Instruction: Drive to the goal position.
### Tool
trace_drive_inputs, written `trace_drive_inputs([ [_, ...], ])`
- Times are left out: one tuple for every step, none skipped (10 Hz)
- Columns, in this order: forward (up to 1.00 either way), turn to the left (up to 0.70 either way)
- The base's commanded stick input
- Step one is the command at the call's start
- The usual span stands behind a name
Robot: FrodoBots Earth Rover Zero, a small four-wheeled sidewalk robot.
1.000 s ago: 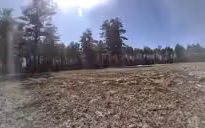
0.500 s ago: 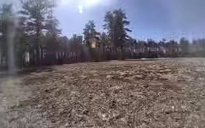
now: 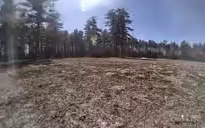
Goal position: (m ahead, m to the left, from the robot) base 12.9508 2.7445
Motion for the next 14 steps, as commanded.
trace_drive_inputs([
  [0.50, 0.00],
  [0.50, 0.00],
  [0.50, 0.00],
  [0.50, 0.00],
  [0.50, 0.00],
  [0.50, 0.00],
  [0.50, 0.00],
  [0.50, 0.00],
  [0.50, 0.00],
  [0.50, 0.00],
  [0.50, 0.00],
  [0.50, 0.00],
  [0.50, 0.00],
  [0.50, 0.00],
])
